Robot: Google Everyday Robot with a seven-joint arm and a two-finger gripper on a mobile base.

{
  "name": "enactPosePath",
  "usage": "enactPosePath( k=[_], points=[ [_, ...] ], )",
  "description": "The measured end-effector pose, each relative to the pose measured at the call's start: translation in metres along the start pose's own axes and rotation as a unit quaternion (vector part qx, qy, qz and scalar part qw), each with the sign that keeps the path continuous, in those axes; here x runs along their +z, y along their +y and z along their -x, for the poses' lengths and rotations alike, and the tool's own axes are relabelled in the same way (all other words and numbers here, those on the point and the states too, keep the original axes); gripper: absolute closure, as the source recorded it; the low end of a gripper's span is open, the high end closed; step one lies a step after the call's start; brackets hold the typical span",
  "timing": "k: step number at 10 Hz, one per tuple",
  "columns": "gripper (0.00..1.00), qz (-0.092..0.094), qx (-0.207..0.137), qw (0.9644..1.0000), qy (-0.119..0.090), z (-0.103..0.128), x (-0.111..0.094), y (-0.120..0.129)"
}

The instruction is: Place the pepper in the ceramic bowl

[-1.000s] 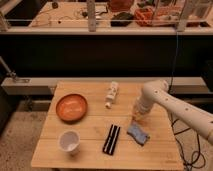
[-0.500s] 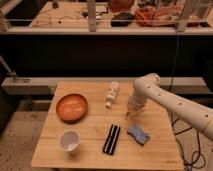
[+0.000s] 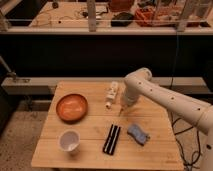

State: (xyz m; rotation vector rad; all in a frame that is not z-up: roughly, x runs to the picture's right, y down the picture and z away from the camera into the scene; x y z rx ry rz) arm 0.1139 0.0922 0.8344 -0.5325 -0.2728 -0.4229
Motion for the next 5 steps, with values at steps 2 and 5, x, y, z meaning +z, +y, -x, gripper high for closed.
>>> enactPosePath(
  k=[2,5],
  points=[
    [0.96,-0.001,-0.012,0.9999,0.003,0.008,-0.004,-0.008],
    [0.8,0.0,-0.013,0.9999,0.002,0.014,-0.007,-0.023]
  ],
)
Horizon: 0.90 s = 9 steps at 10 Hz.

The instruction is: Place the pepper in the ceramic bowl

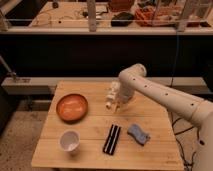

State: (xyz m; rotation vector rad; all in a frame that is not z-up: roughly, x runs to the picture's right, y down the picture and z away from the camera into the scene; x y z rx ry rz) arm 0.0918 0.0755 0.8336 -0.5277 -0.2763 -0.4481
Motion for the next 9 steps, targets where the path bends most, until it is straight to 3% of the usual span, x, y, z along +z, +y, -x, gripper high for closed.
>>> enactPosePath(
  k=[2,6,9],
  points=[
    [0.72,-0.001,-0.004,1.0,0.001,0.005,-0.005,-0.006],
    [0.99,-0.003,-0.039,0.9992,0.006,0.041,-0.009,-0.032],
    [1.0,0.0,-0.057,0.9983,0.011,0.045,-0.012,-0.038]
  ],
)
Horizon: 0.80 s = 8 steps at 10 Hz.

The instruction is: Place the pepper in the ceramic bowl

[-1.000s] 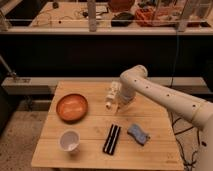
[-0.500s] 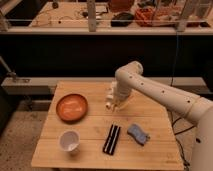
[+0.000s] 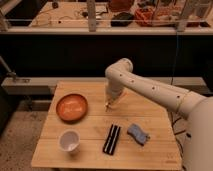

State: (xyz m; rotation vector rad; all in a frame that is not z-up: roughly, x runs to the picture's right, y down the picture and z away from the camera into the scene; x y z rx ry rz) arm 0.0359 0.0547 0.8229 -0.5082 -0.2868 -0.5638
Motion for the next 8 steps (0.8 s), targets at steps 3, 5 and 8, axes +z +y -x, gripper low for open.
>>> enactPosePath(
  k=[3,5,8],
  points=[
    [1.0,-0.002,-0.024,0.9997,-0.001,0.026,-0.001,-0.02],
    [1.0,-0.003,-0.043,0.9991,0.001,0.043,-0.001,-0.036],
    [1.0,-0.003,-0.06,0.9982,0.004,0.042,-0.001,-0.039]
  ],
)
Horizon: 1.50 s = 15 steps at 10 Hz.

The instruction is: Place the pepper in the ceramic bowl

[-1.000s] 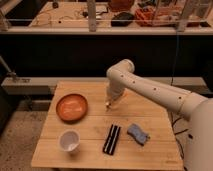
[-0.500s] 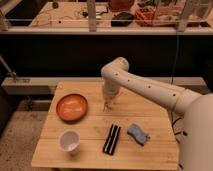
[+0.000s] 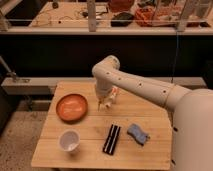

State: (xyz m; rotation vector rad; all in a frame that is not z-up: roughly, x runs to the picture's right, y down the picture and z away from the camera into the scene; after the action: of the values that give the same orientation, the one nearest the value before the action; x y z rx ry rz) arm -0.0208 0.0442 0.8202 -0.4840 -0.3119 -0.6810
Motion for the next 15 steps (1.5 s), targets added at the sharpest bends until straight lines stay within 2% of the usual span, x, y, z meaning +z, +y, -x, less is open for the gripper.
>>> enactPosePath(
  k=[4,7,10,15],
  points=[
    [1.0,-0.007,-0.039,0.9992,-0.004,0.037,0.007,-0.04],
    [1.0,-0.009,-0.057,0.9983,-0.001,0.042,0.012,-0.049],
    [1.0,-0.009,-0.08,0.9968,-0.004,0.066,0.022,-0.07],
    [1.0,-0.008,-0.099,0.995,-0.002,0.076,0.034,-0.08]
  ],
)
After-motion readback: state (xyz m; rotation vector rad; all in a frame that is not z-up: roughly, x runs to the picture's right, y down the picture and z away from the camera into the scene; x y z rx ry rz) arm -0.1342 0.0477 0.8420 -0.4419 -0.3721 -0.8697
